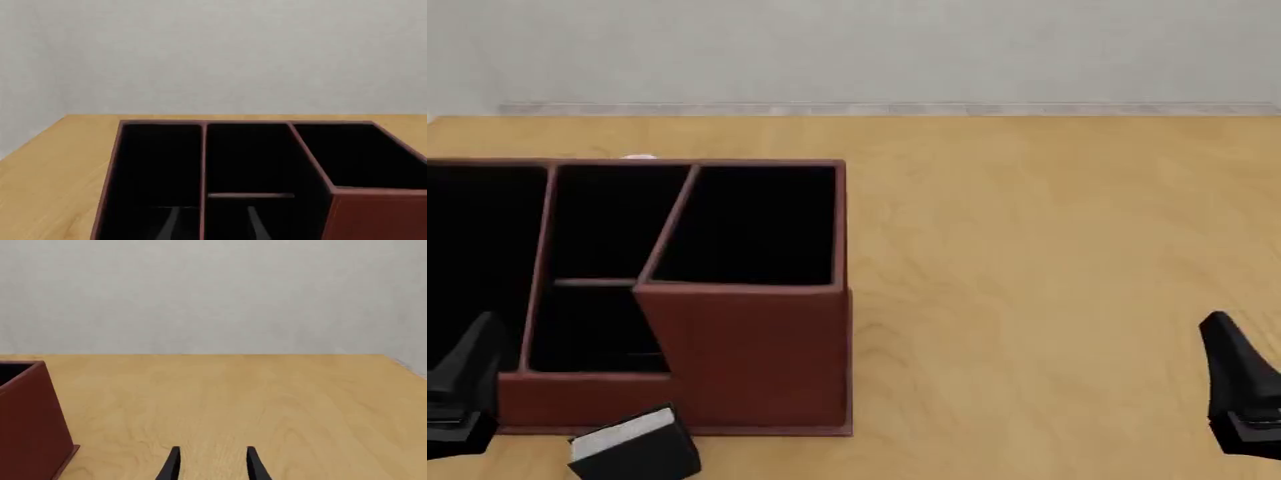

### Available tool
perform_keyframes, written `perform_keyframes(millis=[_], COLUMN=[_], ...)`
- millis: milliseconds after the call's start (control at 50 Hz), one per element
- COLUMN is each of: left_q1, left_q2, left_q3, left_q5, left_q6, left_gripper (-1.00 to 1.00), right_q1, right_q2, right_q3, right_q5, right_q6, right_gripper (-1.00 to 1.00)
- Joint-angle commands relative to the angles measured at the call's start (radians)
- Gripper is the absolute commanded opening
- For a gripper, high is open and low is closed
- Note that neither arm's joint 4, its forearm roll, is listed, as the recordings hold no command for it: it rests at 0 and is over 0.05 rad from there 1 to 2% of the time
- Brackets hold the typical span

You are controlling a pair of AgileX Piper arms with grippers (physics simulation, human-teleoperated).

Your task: Pick up the book and place it in the left compartment of the caddy.

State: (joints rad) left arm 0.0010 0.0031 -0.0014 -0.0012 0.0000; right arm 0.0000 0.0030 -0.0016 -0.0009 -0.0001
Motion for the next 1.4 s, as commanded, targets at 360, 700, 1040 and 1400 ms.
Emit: perform_keyframes(millis=[360,700,1040,1400], left_q1=[-0.001,-0.097,-0.210,-0.312], left_q2=[0.006,-0.001,0.154,0.212], left_q3=[0.001,-0.301,-0.614,-0.652], left_q5=[0.000,0.538,0.934,1.074], left_q6=[-0.006,0.155,0.155,0.153], left_gripper=[1.00,1.00,1.00,1.00], right_q1=[0.000,0.000,0.000,0.000], right_q2=[0.009,0.009,0.008,0.009], right_q3=[0.000,0.000,0.000,0.000], right_q5=[-0.008,-0.007,-0.007,-0.007], right_q6=[0.000,0.000,0.000,0.000], right_gripper=[1.00,1.00,1.00,1.00])
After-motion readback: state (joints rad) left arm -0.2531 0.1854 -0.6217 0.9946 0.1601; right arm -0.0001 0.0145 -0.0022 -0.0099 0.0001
